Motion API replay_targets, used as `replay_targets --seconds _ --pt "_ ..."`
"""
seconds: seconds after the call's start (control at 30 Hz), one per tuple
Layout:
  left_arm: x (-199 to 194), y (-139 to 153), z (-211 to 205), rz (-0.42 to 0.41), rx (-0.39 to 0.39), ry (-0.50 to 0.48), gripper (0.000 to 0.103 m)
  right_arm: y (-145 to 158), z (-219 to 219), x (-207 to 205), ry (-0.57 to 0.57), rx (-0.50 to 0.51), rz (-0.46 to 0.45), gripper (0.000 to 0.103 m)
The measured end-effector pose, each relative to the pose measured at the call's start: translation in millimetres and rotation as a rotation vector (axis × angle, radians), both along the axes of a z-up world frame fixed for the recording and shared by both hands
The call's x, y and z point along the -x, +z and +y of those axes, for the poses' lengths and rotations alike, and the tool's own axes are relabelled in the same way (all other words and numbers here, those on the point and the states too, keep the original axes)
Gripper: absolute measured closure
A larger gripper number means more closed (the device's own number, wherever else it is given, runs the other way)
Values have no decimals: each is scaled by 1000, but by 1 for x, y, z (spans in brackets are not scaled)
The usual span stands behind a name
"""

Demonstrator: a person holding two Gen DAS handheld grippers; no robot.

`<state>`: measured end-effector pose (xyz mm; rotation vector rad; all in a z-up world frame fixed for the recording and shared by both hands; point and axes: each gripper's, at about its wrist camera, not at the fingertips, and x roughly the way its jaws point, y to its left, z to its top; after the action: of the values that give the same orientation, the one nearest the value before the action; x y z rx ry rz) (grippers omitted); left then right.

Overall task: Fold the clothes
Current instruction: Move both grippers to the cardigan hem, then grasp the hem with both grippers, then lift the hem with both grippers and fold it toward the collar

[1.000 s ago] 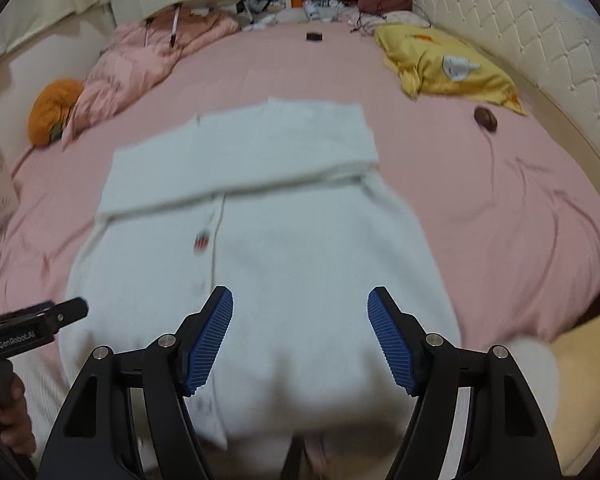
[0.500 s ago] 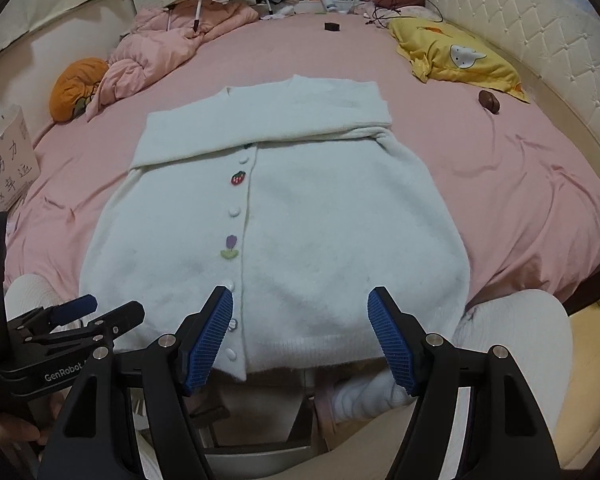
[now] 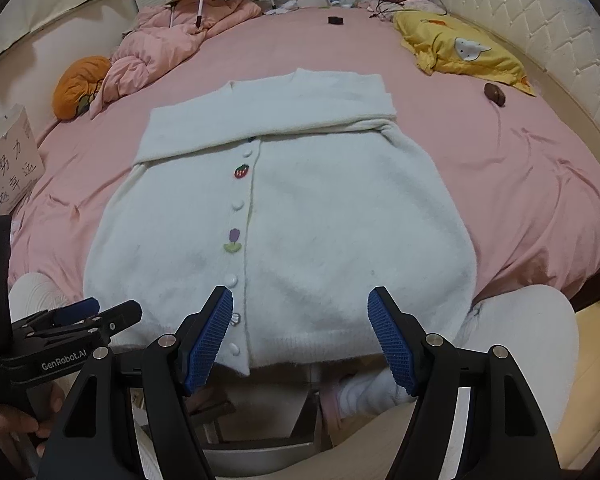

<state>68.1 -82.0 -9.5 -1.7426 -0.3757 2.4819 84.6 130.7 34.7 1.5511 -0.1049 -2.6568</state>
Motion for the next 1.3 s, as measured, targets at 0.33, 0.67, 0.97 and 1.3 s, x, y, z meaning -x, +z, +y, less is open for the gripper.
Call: replay_targets --seconds 0.33,0.67,0.97,1.3 --pt "52 -16 -106 -289 46 -90 15 -41 76 62 11 -18 -340 32" --pt "69 -93 -77 -591 -3 -303 14 -112 141 98 -55 -34 -684 32" --pt "73 -120 -78 -665 -24 -239 33 -149 140 93 -27 141 -739 33" --pt "53 -96 -75 -630 -40 -292 93 -125 144 67 78 203 -713 93"
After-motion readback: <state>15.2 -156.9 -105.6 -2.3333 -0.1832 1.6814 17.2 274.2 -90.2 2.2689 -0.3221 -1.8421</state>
